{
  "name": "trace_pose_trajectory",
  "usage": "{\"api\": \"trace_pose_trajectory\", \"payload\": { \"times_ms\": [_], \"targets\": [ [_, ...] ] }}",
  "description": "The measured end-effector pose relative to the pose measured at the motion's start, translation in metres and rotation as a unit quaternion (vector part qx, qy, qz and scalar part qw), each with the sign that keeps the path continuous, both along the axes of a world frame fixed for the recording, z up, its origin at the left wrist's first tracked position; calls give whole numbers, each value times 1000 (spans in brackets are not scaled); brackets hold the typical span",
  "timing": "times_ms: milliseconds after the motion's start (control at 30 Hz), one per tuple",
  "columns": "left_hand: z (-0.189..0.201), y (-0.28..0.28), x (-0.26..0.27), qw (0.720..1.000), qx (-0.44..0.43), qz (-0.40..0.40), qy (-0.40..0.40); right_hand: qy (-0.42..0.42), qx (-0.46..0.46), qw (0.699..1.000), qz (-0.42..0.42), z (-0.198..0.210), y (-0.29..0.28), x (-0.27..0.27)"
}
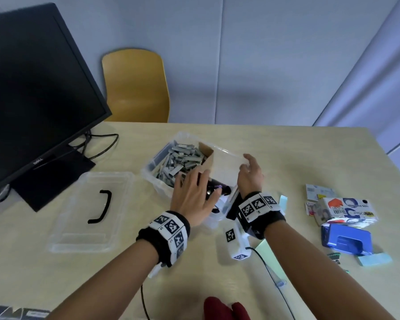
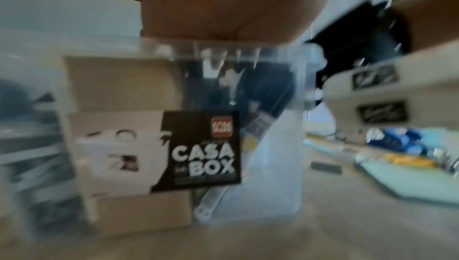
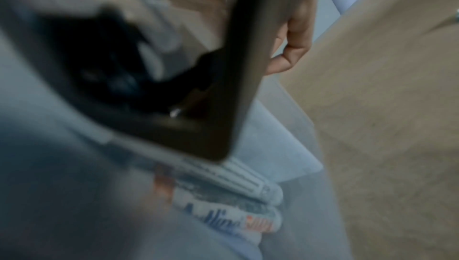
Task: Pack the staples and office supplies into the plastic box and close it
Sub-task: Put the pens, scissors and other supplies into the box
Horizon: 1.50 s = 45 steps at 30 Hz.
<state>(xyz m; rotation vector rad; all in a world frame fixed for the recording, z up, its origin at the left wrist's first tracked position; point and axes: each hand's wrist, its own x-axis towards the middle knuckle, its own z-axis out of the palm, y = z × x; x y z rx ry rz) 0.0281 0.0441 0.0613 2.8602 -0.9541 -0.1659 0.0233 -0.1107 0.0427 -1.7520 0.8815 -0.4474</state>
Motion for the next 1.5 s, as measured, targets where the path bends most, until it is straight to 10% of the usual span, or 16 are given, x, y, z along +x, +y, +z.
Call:
{"api": "trace_pose_trajectory", "payload": {
  "times_ms": [200,467,700,900,1333,1500],
  "targets": [
    [3,21,38,997,-34,-58,-33,35,-68,996,53,4,-2,-25],
    [5,39,77,994,-56,89,0,61,-126,980,145,-3,35,-58],
    [3,22,36,884,-308,294,195,63,-146,962,222,5,19,-54],
    [-7,6,25,886,-290,348,97,63,-163,959,224,2,25,-45],
    [12,-32,22,940,-263,188,-112,51,-158,961,219,15,-12,-59],
    [17,-116,-15,961,-265,56,-61,67,-208,960,173,25,-70,-72]
  ]
}}
